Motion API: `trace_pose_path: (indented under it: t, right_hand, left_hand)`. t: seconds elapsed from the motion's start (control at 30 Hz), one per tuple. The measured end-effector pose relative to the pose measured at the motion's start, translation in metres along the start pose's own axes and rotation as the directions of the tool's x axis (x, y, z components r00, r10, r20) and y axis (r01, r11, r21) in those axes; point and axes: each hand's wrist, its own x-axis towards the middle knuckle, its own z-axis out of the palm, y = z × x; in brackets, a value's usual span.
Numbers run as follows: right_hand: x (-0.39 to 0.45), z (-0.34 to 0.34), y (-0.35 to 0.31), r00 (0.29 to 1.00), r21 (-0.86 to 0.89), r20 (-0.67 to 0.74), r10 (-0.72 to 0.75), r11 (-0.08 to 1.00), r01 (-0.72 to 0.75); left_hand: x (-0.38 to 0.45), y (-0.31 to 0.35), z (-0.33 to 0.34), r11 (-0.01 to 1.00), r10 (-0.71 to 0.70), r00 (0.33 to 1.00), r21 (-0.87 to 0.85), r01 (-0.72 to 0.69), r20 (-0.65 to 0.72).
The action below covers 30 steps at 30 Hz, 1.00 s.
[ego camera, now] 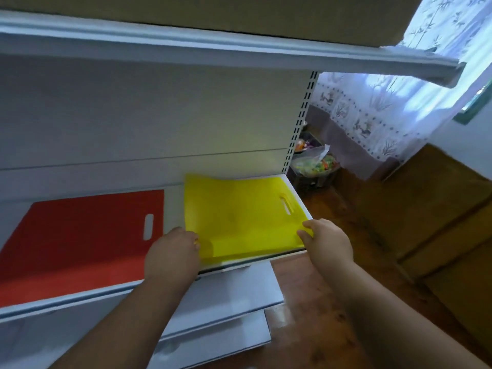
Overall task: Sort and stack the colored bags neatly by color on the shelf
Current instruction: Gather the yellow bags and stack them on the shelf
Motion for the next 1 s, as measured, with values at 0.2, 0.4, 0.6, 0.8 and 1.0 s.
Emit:
trace_pose_path:
  t: [0.2,0.4,0.6,0.8,1.0]
  right_hand:
    - [0.032,0.012,0.015,0.984,-0.062,0.180,-0.016,0.998,0.028]
    - [0.052,0.002,0.008,0.966,-0.128,0.233,-0.110,0.981,0.142]
    - [0.043,0.007,-0.060,0.864,0.091,0.244,-0.440,0.898,0.431]
    - [0.002,0.003,-0.161,0.714,0.227,0.150,-0.684,0.727,0.648]
    - [-0.071,0.016,-0.275,0.569,0.363,0.057,-0.820,0.548,0.753]
  left_hand:
    - [0.004,0.019,0.022,0.984,-0.098,0.994,0.154,0.089,0.055]
    - [0.003,0.035,0.025,0.967,-0.125,0.991,0.217,0.130,-0.037]
    - [-0.019,0.031,0.012,0.992,-0.102,0.978,0.053,0.113,-0.184]
    - [-0.073,-0.024,-0.019,0.964,-0.266,0.931,-0.082,0.254,-0.250]
    - [-0.155,-0.114,-0.053,0.864,-0.498,0.824,-0.230,0.448,-0.269]
